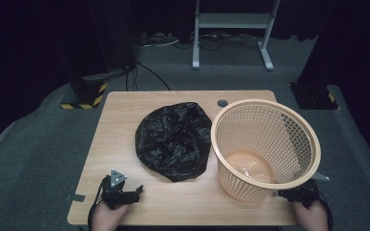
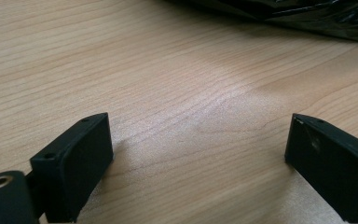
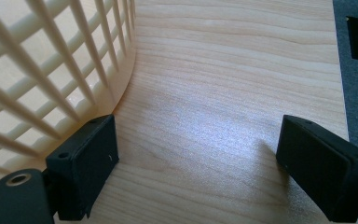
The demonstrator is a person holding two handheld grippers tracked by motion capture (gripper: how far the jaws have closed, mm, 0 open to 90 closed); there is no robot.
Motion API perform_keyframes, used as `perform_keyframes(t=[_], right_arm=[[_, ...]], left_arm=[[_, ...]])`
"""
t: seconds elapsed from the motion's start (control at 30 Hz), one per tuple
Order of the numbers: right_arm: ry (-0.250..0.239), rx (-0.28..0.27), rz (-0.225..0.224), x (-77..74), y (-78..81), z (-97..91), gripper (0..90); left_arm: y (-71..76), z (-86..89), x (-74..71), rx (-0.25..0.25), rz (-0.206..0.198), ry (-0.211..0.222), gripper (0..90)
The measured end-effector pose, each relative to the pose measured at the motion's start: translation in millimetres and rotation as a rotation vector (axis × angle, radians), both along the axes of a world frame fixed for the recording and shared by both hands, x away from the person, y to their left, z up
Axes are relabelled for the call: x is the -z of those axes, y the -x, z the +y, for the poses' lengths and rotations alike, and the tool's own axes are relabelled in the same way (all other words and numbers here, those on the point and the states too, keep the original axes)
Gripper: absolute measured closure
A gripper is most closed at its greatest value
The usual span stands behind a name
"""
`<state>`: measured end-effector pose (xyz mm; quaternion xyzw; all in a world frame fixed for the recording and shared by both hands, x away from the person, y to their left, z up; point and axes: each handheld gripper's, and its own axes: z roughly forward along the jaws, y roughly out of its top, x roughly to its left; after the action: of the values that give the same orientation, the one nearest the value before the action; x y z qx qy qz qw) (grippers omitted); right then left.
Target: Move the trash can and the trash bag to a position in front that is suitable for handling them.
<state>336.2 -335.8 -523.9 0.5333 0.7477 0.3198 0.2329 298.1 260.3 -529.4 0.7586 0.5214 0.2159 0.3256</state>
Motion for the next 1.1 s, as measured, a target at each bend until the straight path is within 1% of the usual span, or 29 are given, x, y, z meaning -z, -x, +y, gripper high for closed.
perform_keyframes(t=[0.17, 0.33, 0.4, 0.5, 0.53, 0.6, 0.67, 0.73, 0.8, 0.83, 0.97, 1.1], right_arm=[[0.000, 0.000, 0.000, 0.0, -0.1, 0.1, 12.5], [0.000, 0.000, 0.000, 0.0, -0.1, 0.1, 12.5], [0.000, 0.000, 0.000, 0.0, -0.2, 0.0, 12.4], [0.000, 0.000, 0.000, 0.0, -0.1, 0.0, 12.4], [0.000, 0.000, 0.000, 0.0, -0.1, 0.0, 12.4], [0.000, 0.000, 0.000, 0.0, -0.1, 0.0, 12.4], [0.000, 0.000, 0.000, 0.0, -0.1, 0.1, 12.4], [0.001, 0.000, 0.000, 0.1, -0.1, 0.1, 12.4], [0.001, 0.000, 0.000, 0.1, -0.1, 0.1, 12.4], [0.001, 0.000, 0.000, 0.1, -0.2, 0.1, 12.4], [0.001, -0.001, -0.001, 0.1, -0.4, 0.1, 12.2], [0.001, -0.001, 0.000, 0.1, -0.3, 0.2, 12.2]], left_arm=[[0.3, -0.7, 0.3, -0.003, 0.005, -0.002, 3.7], [1.1, -0.6, 0.1, -0.015, 0.007, 0.002, 3.2], [1.8, -0.7, 0.1, -0.014, 0.007, -0.003, 3.1], [3.2, -0.8, -0.5, 0.000, 0.006, -0.006, 3.2], [4.2, -1.7, -2.1, 0.004, 0.005, 0.008, 3.2], [4.0, -3.5, -4.4, 0.011, 0.000, 0.028, 3.2], [3.6, -4.7, -5.9, 0.016, -0.006, 0.026, 3.2], [1.7, -10.3, -12.1, 0.032, -0.034, 0.009, 3.2], [0.4, -14.2, -17.0, 0.042, -0.048, 0.012, 3.2], [-0.2, -16.8, -19.6, 0.047, -0.055, 0.022, 3.1], [-0.4, -25.0, -24.9, 0.058, -0.069, 0.035, 3.2], [-2.1, -33.1, -31.3, 0.081, -0.069, 0.065, 3.2]])
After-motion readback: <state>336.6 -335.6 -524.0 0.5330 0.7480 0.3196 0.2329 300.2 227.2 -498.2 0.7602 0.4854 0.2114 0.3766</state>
